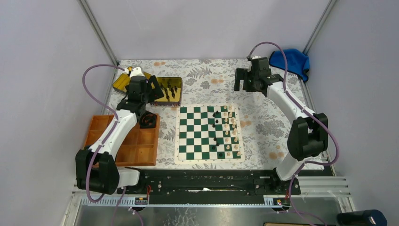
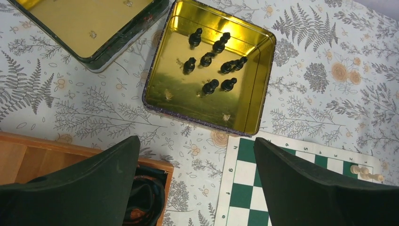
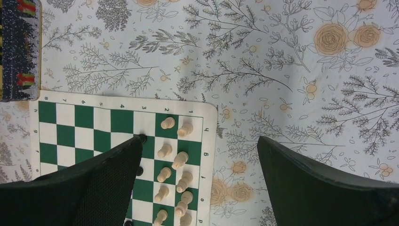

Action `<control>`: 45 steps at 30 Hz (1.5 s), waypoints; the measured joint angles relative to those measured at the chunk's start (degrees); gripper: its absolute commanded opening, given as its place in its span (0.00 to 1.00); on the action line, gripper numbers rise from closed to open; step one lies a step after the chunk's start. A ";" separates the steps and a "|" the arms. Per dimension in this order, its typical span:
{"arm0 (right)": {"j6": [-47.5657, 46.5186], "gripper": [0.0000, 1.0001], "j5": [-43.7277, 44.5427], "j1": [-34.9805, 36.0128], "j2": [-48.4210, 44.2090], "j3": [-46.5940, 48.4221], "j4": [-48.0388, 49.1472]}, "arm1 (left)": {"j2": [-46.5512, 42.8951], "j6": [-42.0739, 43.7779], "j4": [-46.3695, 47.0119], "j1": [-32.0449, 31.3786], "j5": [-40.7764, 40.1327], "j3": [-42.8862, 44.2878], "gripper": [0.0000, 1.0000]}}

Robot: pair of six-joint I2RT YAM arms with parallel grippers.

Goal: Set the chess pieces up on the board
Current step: Move the storage box to the center of the board.

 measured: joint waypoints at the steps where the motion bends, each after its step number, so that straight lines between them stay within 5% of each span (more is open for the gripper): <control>1: -0.15 1.00 0.00 0.09 -0.63 -1.07 0.31 | 0.35 0.00 -0.46 0.09 0.02 0.52 0.99; 5: -0.96 0.84 0.07 0.09 -1.33 -1.03 1.84 | 2.75 -0.02 -1.03 0.68 0.02 2.91 0.98; 8: -1.49 0.61 0.09 0.07 -1.31 0.24 2.12 | 6.47 -0.66 -1.57 1.42 -0.61 5.79 0.92; 13: -1.11 0.43 0.37 0.09 1.07 5.99 1.66 | 14.29 -2.51 -3.76 3.23 -2.21 9.60 0.76; 30: -0.68 0.29 0.44 0.09 7.80 8.13 1.66 | 33.73 -4.57 -6.16 6.91 -2.47 17.77 0.51; 36: -0.81 0.23 0.63 0.09 9.60 10.21 1.64 | 37.88 -4.79 -6.45 7.67 -2.40 20.92 0.21; 45: -0.85 0.21 0.63 0.09 12.52 13.60 1.51 | 39.89 -5.01 -7.28 7.89 -1.86 23.78 0.18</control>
